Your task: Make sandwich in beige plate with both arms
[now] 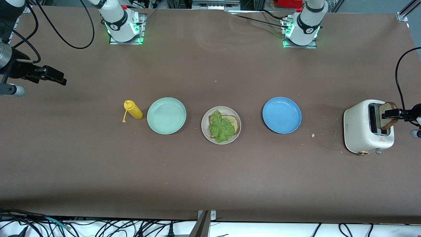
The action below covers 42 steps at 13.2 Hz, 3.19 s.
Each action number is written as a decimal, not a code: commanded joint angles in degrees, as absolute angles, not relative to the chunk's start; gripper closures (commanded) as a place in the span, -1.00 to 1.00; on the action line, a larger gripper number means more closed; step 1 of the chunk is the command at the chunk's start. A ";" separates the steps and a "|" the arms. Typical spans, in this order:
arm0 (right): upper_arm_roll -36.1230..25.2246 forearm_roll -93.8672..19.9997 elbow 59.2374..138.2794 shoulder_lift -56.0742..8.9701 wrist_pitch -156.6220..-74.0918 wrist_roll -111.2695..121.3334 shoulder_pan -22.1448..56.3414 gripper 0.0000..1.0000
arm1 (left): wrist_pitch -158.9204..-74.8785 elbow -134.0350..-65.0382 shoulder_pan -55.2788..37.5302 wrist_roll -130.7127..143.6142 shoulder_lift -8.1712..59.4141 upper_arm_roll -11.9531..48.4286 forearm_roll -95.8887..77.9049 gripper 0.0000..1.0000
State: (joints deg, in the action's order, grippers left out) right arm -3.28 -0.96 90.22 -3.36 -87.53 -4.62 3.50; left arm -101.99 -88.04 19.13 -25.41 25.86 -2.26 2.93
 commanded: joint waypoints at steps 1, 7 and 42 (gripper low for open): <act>-2.82 0.35 93.15 -0.71 -89.98 -5.36 3.87 -1.00 | -102.04 -89.30 19.69 -26.46 25.31 -1.76 4.83 -0.28; -2.28 1.41 97.37 1.57 -94.74 -5.98 3.78 -1.00 | -101.78 -88.86 19.69 -27.42 24.00 -1.49 3.25 0.65; 5.27 0.35 97.47 1.85 -93.87 -5.98 -3.34 -1.00 | -84.37 -76.73 -4.48 2.37 36.99 2.90 -58.06 1.00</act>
State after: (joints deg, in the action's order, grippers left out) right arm 4.79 0.55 96.12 0.53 -93.99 -5.66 -2.54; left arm -83.79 -77.60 -3.75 0.45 34.76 3.25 -52.79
